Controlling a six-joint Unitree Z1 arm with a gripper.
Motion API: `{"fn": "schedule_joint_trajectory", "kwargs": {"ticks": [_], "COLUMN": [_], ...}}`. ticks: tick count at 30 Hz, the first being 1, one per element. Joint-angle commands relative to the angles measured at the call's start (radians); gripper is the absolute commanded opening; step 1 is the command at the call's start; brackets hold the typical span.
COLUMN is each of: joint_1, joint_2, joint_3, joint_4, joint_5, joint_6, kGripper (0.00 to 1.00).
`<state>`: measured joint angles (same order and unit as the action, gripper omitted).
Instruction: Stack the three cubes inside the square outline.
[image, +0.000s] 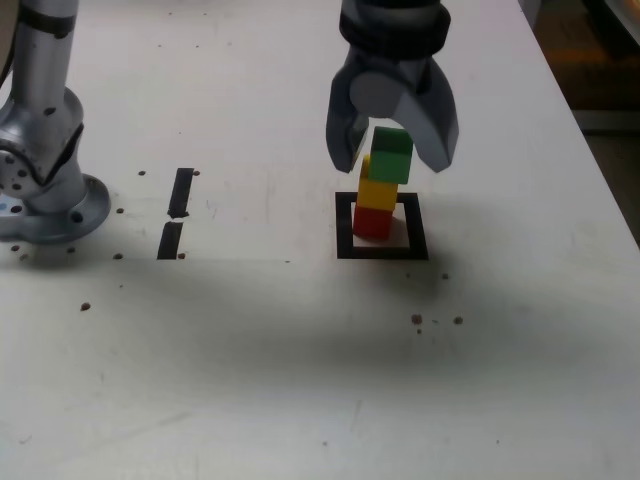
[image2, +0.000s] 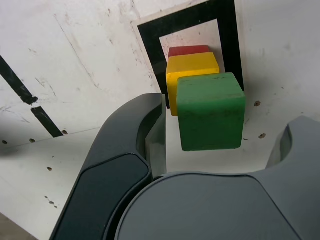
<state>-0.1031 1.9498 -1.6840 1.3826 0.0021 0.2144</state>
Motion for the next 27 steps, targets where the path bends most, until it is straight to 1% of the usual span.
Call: {"fn": "schedule_joint_trajectory", "kwargs": {"ticks": [1,7,11,17,21,24,27], "joint_1": [0.002,0.003,0.014,0.042,0.061,0.079,0.095], "joint_2": [-0.040,-0.155,-0.233,-0.322,-0.360,-0.375,-0.383], "joint_3": [0.005,0.072,0.169,0.321,0.404,0.473,0.551], "joint_4": [0.000,0.014,0.019,0.010,-0.003,-0.037,-0.100], "joint_5": [0.016,0.061,0.079,0.084,0.088,0.083,0.074], "joint_6": [-0.003,-0.014,-0.046,-0.094,-0.115,-0.123,-0.125], "kGripper": [0.87,0.91,0.94,0.98,0.99,1.00,1.00]}}
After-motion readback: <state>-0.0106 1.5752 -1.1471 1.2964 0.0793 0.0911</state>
